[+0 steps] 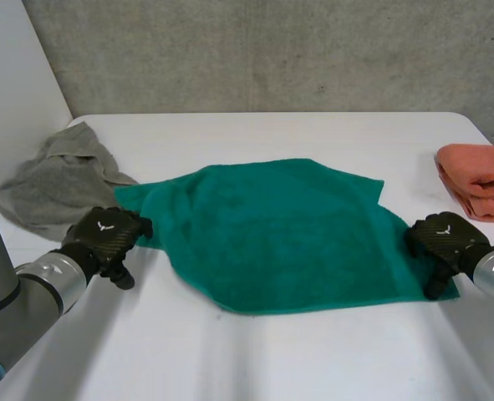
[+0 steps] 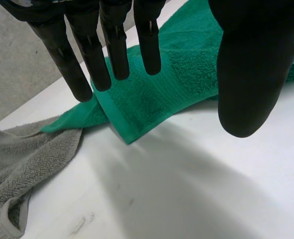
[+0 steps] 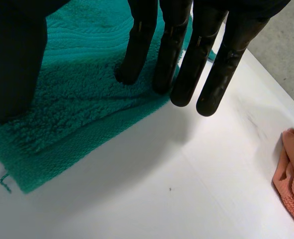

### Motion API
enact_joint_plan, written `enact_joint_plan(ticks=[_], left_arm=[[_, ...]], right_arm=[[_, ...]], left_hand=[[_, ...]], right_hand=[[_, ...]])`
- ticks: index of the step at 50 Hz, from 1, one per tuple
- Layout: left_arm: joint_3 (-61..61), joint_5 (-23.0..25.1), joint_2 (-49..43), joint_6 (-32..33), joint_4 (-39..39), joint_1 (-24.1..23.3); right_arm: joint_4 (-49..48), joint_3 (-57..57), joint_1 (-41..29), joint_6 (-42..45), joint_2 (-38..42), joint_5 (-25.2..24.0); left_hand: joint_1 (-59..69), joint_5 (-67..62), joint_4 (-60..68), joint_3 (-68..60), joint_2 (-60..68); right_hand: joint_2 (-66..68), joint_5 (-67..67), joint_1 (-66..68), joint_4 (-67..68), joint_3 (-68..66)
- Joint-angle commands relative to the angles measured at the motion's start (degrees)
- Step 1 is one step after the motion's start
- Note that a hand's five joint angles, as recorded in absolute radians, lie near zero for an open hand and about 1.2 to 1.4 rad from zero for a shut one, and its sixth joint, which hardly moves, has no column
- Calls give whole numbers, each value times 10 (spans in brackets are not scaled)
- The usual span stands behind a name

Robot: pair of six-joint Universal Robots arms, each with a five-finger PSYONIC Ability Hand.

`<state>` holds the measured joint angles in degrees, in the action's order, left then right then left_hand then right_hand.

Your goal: Fold the laundry.

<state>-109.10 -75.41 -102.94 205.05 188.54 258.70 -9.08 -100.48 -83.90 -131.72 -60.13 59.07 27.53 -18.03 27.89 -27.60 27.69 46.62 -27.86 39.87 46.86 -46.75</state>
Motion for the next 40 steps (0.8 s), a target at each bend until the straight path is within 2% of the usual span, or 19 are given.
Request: enact_joint_plan(ticks=[1,11,16,22,29,31,34,40], left_arm=[[-2,0,0,0,0,0],[-2,0,4,0,0,0],[-3,0,6,0,0,0],[-3,0,6,0,0,2],[-3,0,10,0,0,2],[-5,0,11,0,0,2],[-6,0,11,-1,0,1],[-6,0,11,-1,0,2]], right_arm=[[0,12,-10,-1,9,9],[0,26,-21,-34,7,9],[2,27,-21,-39,5,10],[8,25,-21,-49,-2,12],[12,15,-18,-78,-32,7],[25,6,-18,-78,-35,8],[46,-12,-16,-72,-36,0],[53,-43,-14,-70,-63,-4]], left_hand=[[42,-37,39,-41,41],[42,-37,39,-41,41],[42,-37,39,-41,41],[42,-37,39,-41,41],[42,-37,39,-41,41],[42,-37,39,-41,41],[42,-37,39,-41,41],[42,-37,39,-41,41]], right_hand=[[131,-218,198,128,-130],[301,-388,368,298,-299],[297,-385,365,295,-296],[113,-200,180,110,-112],[62,-150,130,60,-61],[-111,23,-43,-113,112],[-272,185,-205,-275,274],[-268,180,-200,-270,269]])
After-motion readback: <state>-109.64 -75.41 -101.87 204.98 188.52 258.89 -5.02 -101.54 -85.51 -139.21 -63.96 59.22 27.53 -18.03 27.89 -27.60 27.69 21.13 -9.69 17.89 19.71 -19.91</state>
